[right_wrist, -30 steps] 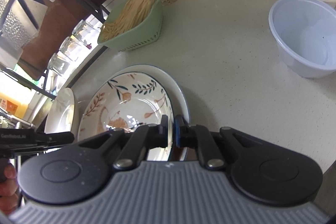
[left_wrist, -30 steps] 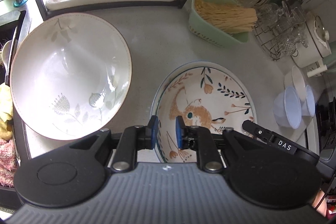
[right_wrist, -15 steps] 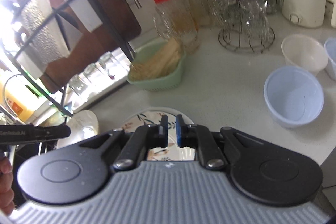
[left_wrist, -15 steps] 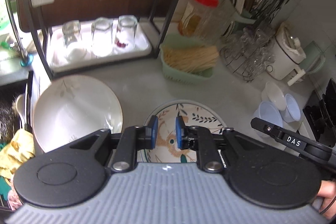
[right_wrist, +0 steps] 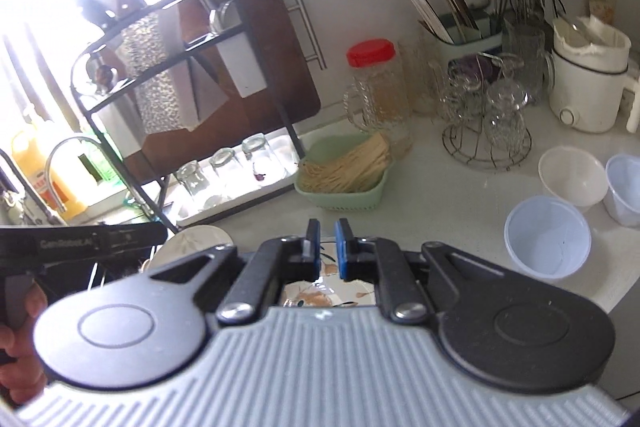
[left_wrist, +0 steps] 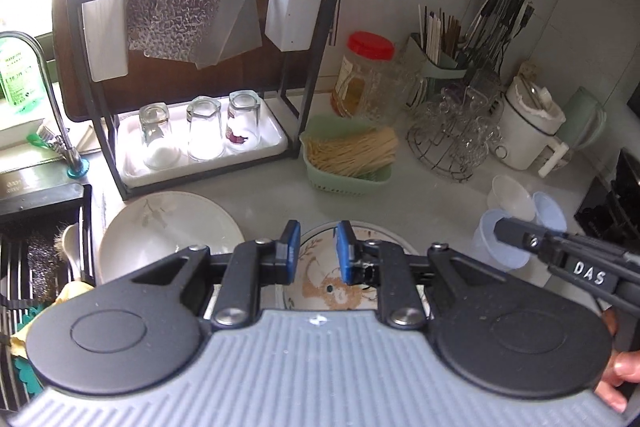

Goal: Organize plates and bowls
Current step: 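Move both grippers to the rim of the white leaf-pattern deep plate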

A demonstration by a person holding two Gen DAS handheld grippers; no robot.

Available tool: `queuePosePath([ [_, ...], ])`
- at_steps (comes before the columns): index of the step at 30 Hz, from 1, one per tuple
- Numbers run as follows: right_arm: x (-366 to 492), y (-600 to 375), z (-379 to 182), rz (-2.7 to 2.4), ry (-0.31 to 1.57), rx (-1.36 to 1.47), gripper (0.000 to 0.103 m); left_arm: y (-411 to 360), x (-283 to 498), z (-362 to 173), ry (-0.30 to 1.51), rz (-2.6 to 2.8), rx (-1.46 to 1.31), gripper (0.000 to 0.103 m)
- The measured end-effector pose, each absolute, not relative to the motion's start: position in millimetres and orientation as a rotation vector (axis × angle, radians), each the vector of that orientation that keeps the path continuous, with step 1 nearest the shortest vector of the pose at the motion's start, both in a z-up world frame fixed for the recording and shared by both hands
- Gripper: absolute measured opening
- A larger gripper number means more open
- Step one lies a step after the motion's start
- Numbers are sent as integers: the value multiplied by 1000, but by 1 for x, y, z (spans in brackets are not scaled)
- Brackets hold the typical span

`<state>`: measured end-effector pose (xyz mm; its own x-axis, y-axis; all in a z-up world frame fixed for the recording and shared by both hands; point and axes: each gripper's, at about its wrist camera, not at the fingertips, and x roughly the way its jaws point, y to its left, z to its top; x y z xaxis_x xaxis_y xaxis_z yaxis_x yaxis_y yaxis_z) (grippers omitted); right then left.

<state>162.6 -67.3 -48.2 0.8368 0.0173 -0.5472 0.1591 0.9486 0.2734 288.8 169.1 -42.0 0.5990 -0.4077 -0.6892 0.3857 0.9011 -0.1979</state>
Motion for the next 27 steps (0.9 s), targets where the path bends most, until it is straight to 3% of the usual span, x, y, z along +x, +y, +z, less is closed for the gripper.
queuePosePath([
  [5,158,-56,-50,-78,578,268,12,178,282,-52,826,-454,-65,24],
  [11,164,-44,-59,-56,616,267,12,195,280,-53,802,-403,-74,38],
  [17,177,-22,-60,12,617,239,12,218,284,-54,799,-355,-95,44],
  [27,199,24,-58,174,613,152,12,265,289,-62,792,-255,-140,48],
])
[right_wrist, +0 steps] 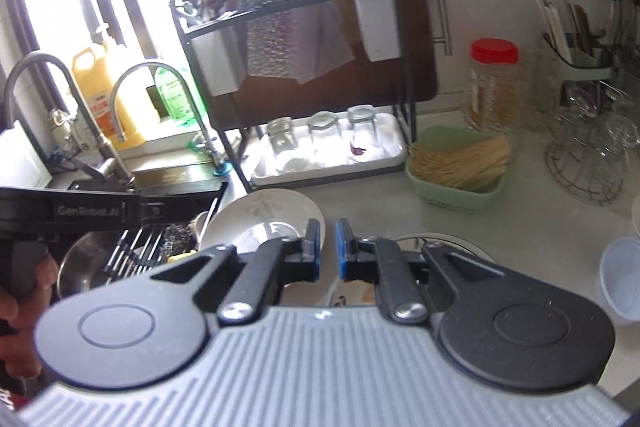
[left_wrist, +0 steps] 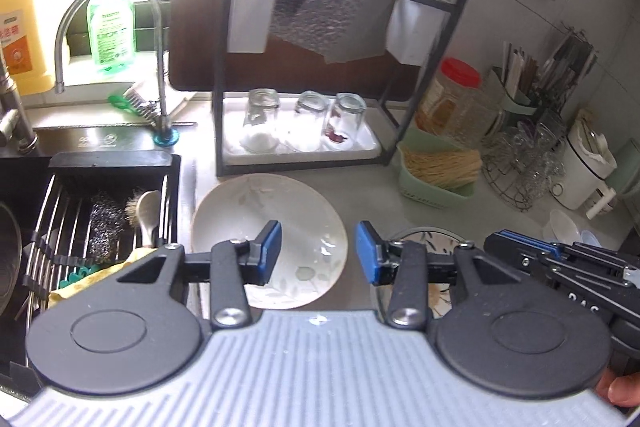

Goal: Organize plates and bowls
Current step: 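Move both grippers to the rim of the white leaf-pattern deep plate, then close both grippers on the rim of the leaf-pattern deep plate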

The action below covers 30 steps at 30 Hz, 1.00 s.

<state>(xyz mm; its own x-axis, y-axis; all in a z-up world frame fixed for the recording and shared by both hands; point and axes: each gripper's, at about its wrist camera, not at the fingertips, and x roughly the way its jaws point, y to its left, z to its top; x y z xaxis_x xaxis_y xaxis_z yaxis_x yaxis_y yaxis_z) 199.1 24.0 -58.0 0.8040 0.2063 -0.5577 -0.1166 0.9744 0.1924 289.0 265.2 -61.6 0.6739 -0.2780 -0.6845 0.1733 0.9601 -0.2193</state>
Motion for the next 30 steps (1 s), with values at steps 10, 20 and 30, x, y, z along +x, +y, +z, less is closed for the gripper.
queuePosePath([
  [10,229,39,-72,219,680,167,12,290,318,-89,848,-191,-206,48],
  [20,276,54,-96,213,806,166,24,322,354,-132,944,-125,-271,51],
  [30,319,62,-128,206,905,208,37,332,390,-177,1042,-129,-257,51],
])
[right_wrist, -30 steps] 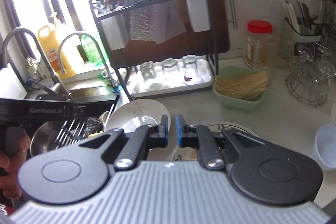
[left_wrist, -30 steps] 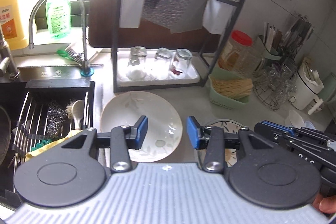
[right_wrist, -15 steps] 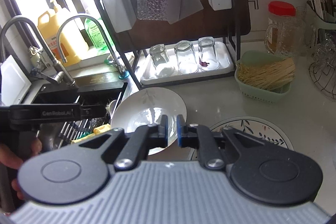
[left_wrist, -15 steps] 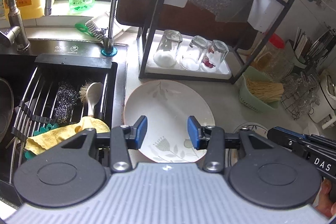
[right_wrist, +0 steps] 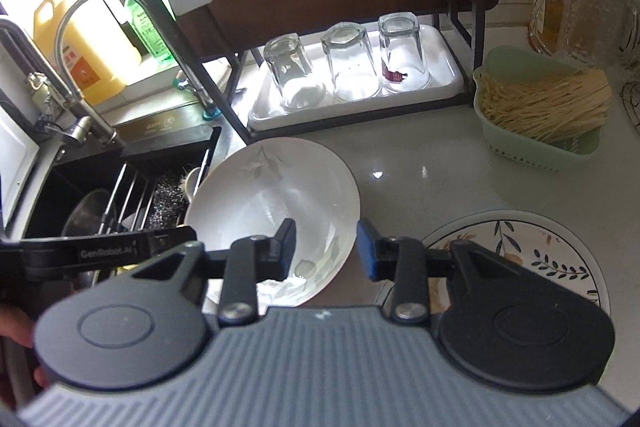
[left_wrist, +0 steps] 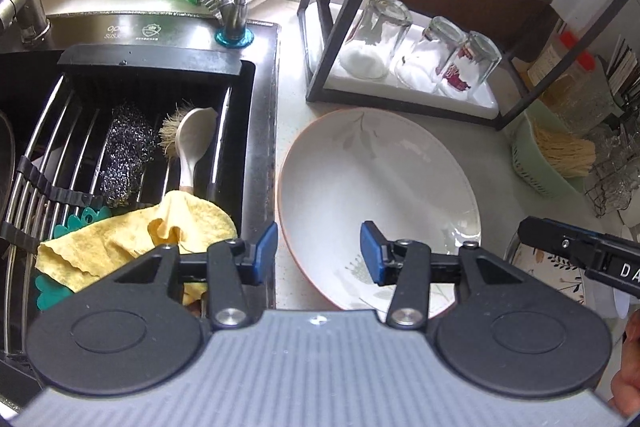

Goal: Organize plates and bowls
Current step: 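Close both grippers on the rim of the leaf-pattern deep plate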

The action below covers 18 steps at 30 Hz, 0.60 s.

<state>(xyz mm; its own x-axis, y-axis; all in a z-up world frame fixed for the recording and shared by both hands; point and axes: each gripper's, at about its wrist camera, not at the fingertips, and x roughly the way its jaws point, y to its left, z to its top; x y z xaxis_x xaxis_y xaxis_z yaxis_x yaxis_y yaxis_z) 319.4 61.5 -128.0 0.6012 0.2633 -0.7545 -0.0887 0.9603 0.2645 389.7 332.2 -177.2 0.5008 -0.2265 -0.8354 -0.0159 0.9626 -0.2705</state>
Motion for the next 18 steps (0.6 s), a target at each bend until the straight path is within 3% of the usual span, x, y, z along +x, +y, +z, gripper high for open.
queuePosePath([
  [10,358,62,-161,157,984,244,33,342,428,-208,1101,-144,-248,48],
  [16,368,59,-176,148,1021,278,22,350,439,-217,1115,-145,-302,33],
  [18,370,61,-178,155,1022,280,21,351,439,-217,1099,-163,-312,17],
])
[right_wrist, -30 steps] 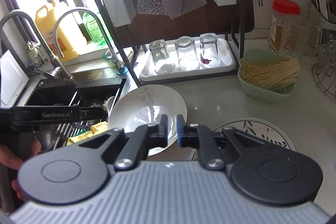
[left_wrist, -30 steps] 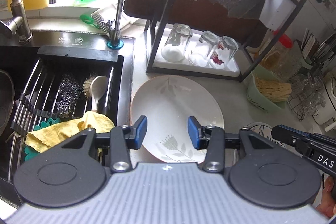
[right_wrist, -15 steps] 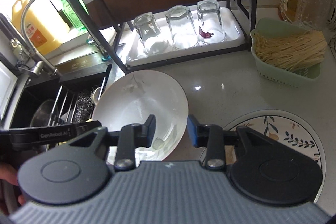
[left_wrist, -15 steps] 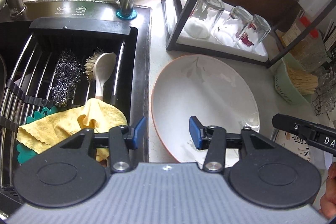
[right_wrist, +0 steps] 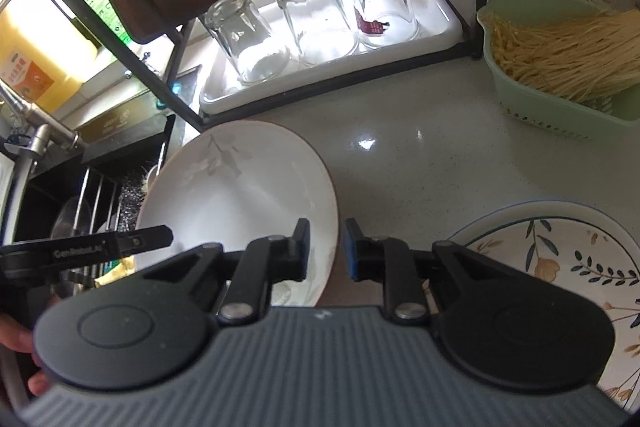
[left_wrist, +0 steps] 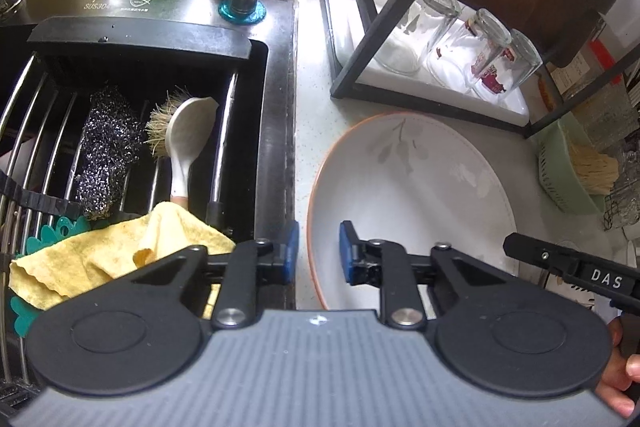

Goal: Organize plates and bowls
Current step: 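Close both grippers on the rim of the leaf-pattern deep plate, then carry the leaf-pattern deep plate onto the bird-patterned plate stack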

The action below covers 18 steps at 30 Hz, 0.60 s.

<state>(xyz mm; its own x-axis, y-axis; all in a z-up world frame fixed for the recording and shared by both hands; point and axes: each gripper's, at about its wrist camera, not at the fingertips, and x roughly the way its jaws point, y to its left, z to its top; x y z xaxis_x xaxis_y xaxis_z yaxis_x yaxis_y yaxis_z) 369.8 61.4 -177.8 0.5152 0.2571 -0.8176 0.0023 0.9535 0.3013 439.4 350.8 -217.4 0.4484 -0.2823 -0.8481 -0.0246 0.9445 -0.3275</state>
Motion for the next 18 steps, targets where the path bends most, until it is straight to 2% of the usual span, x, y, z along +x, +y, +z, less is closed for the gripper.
queuePosePath([
  [4,374,67,-180,129,1024,241,12,351,440,-218,1078,-171,-288,12],
  [18,377,49,-184,183,1066,368,12,349,427,-209,1049,-205,-289,12],
])
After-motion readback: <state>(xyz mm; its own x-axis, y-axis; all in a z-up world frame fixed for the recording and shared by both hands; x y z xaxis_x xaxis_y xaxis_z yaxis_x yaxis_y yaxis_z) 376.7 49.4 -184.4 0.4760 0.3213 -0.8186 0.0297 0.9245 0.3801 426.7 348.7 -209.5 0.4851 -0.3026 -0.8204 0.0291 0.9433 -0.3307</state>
